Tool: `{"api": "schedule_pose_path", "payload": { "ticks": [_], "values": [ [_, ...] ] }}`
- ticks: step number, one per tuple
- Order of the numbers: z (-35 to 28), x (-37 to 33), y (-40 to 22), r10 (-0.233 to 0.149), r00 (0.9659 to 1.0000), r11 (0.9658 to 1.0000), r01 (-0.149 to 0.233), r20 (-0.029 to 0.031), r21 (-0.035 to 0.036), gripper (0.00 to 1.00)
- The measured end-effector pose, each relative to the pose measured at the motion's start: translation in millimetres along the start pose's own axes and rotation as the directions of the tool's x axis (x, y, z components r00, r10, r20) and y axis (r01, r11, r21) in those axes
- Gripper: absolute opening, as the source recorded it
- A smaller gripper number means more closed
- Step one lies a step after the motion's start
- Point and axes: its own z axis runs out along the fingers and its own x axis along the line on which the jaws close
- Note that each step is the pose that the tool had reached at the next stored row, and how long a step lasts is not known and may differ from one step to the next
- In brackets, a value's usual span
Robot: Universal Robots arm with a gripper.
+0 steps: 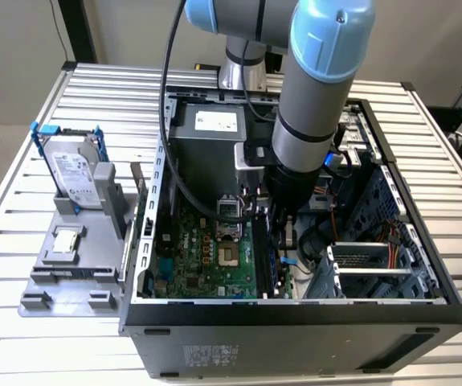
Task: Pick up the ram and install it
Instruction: 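Press down the ram until it locks into place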
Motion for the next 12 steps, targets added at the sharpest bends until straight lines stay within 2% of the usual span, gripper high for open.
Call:
{"api": "schedule_pose_path", "payload": {
  "ticks": [3,6,7,12],
  "values": [
    [-1.0,-0.2,0.0,0.000,1.0000,1.0000,0.000,0.0009,0.0002,0.00],
    [-4.7,-0.6,-0.2,0.000,1.0000,1.0000,0.000,0.0029,0.0008,0.00],
    [-7.8,-0.4,-0.1,0.000,1.0000,1.0000,0.000,0.0008,0.0002,0.00],
    [-20.7,-0.4,-0.1,0.000,1.0000,1.0000,0.000,-0.0008,0.0002,0.00]
  ]
}}
